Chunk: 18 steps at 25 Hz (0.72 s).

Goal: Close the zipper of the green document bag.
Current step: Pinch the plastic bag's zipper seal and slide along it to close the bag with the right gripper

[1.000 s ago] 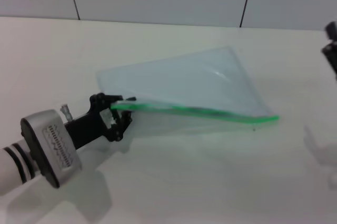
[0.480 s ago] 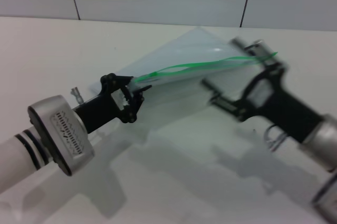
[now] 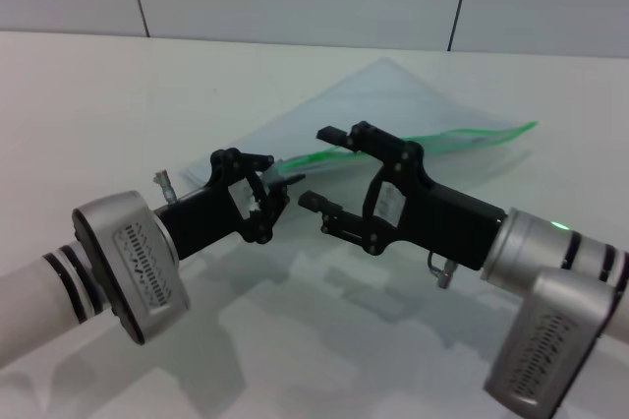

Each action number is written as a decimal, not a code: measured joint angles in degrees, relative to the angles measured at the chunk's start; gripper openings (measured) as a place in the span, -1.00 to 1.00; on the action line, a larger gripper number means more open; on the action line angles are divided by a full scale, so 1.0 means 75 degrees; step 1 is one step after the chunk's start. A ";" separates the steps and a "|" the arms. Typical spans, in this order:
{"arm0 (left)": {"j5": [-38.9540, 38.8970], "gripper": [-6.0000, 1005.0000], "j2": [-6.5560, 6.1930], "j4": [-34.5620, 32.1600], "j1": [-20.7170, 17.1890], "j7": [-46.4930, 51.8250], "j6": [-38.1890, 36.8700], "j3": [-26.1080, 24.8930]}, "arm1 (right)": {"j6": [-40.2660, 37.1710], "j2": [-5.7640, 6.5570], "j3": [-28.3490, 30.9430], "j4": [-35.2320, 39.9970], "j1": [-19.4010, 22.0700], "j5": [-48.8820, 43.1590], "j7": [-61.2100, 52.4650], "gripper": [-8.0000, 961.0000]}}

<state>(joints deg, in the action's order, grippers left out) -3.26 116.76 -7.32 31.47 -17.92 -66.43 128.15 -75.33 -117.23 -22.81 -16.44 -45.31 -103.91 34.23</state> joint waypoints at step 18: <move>0.0248 -0.83 -0.0006 0.0003 -0.0065 -0.0142 -0.0003 0.0000 | 0.1009 -0.0003 0.0010 -0.0046 -0.0335 -0.0006 0.0085 0.19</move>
<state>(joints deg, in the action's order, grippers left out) -1.41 116.72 -7.29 30.98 -18.98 -66.45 128.14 -67.76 -117.25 -22.74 -16.79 -47.82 -103.96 34.87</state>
